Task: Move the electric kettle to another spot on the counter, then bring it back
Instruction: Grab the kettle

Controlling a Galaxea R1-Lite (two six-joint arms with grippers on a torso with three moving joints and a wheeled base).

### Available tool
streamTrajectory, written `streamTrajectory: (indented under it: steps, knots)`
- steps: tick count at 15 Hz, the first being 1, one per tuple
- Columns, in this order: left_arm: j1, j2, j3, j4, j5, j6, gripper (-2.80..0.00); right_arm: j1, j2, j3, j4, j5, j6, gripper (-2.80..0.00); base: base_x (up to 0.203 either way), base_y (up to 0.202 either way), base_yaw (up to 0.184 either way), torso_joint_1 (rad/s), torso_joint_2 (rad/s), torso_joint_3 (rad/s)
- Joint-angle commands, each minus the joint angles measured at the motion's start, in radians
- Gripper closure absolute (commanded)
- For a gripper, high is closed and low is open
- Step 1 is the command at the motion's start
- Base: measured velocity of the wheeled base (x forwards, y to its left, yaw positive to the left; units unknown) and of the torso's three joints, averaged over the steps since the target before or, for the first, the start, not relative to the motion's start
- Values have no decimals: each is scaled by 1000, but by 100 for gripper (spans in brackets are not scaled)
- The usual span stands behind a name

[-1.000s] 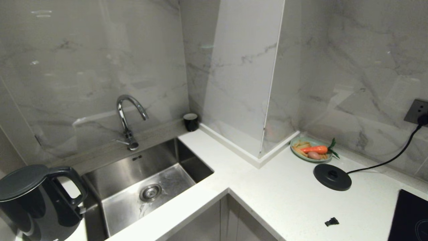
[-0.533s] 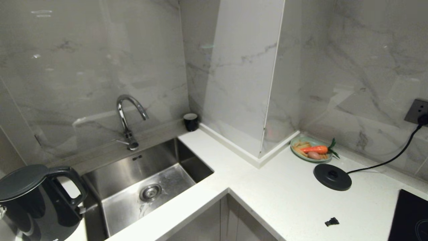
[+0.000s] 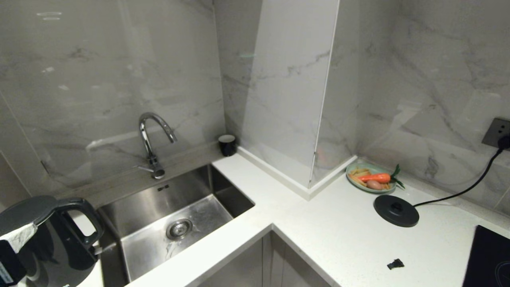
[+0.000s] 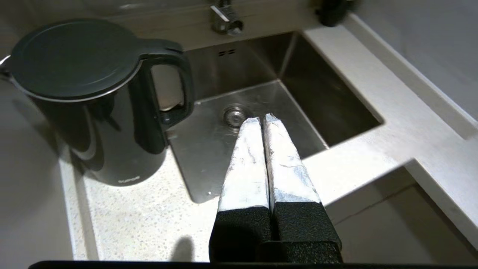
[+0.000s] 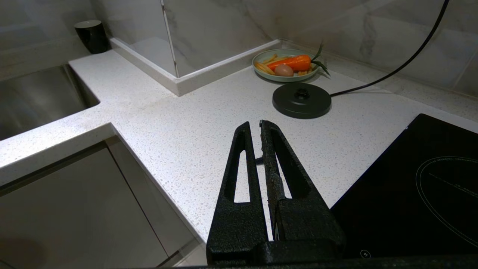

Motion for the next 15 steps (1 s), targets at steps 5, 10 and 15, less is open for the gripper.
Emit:
streamTrajectory:
  steps: [5, 10, 15]
  knots:
    - [-71, 207, 7, -43, 141, -58, 0, 0, 2, 0, 0, 1, 0, 0, 0, 0, 0, 0, 0, 0]
    - [-321, 439, 56, -222, 427, -175, 0, 0, 2, 0, 0, 0, 0, 0, 0, 0, 0, 0, 0, 0]
    - [-348, 563, 69, -245, 475, -279, 0, -1, 2, 0, 0, 1, 0, 0, 0, 0, 0, 0, 0, 0]
